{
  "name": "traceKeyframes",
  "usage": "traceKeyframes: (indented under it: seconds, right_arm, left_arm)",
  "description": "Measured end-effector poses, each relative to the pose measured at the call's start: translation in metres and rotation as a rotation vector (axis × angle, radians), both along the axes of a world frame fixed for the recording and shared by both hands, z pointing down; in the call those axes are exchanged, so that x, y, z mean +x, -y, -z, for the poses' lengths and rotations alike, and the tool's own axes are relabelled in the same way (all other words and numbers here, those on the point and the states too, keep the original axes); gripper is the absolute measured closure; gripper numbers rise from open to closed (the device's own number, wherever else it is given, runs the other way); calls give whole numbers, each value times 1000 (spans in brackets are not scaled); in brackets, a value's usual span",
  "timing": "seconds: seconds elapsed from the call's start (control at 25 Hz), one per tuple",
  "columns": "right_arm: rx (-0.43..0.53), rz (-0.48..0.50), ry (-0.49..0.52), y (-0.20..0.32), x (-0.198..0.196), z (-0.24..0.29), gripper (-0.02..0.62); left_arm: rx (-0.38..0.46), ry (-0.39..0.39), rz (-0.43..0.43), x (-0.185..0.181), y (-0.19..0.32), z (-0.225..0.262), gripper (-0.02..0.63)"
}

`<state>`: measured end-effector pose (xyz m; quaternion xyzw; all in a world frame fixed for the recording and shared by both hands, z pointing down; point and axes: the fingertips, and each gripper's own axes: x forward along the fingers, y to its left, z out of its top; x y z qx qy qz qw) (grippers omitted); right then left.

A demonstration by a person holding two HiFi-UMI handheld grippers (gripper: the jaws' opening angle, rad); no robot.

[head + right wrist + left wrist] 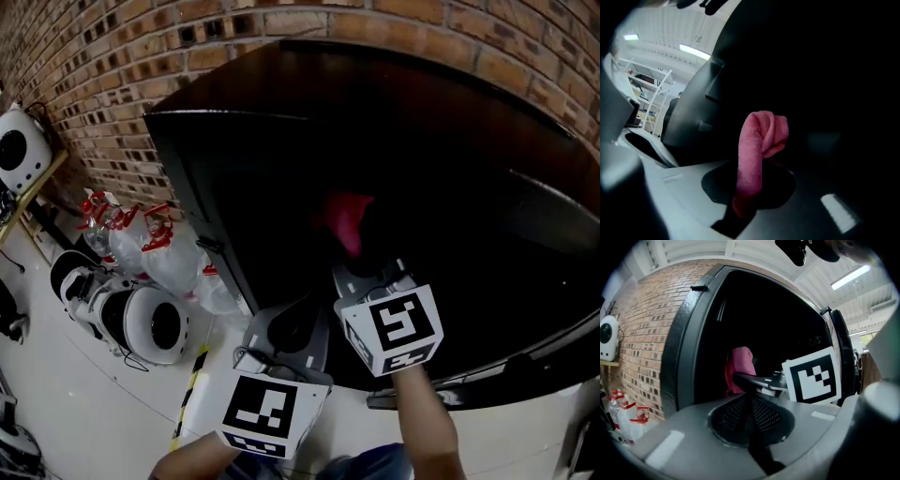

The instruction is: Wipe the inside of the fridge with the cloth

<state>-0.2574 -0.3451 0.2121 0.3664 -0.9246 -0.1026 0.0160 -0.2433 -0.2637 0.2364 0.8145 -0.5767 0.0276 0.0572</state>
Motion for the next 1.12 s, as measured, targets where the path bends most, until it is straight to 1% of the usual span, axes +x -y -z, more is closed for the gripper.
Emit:
traceKeyframes:
  seconds: [0.2, 0.28, 0.36, 0.44, 0.56, 0.68, 0.76, 0.88, 1.0, 1.12]
  right_arm:
    - [-6, -10, 12, 48, 5, -1, 540]
    - [24, -29, 6, 63, 7, -1, 540]
    - [47, -41, 25, 74, 7, 0, 540]
    - [64, -45, 46, 82, 4, 1, 540]
    - [85, -61, 30, 95, -2, -2, 540]
    - [67, -84, 29, 112, -3, -5, 540]
    - [42, -122, 30, 123, 4, -11, 540]
    - [29, -194, 29, 130, 22, -11, 540]
    - [10, -266, 76, 135, 50, -6, 540]
    - [13, -357, 73, 135, 78, -4, 540]
  left_arm:
    - [65, -50, -30, 13, 23, -15, 594]
    - [97, -41, -45, 18, 31, -25, 594]
    - [121, -35, -55, 20, 37, -40, 594]
    - [127, -45, -74, 23, 37, -52, 594]
    - [122, -62, -99, 27, 35, -65, 594]
    - [122, -77, -98, 26, 37, -67, 594]
    - [137, -80, -90, 23, 34, -64, 594]
    - [168, -90, -78, 17, 29, -57, 594]
    - [170, -90, -85, 18, 27, -58, 594]
    - [167, -83, -101, 23, 27, -59, 594]
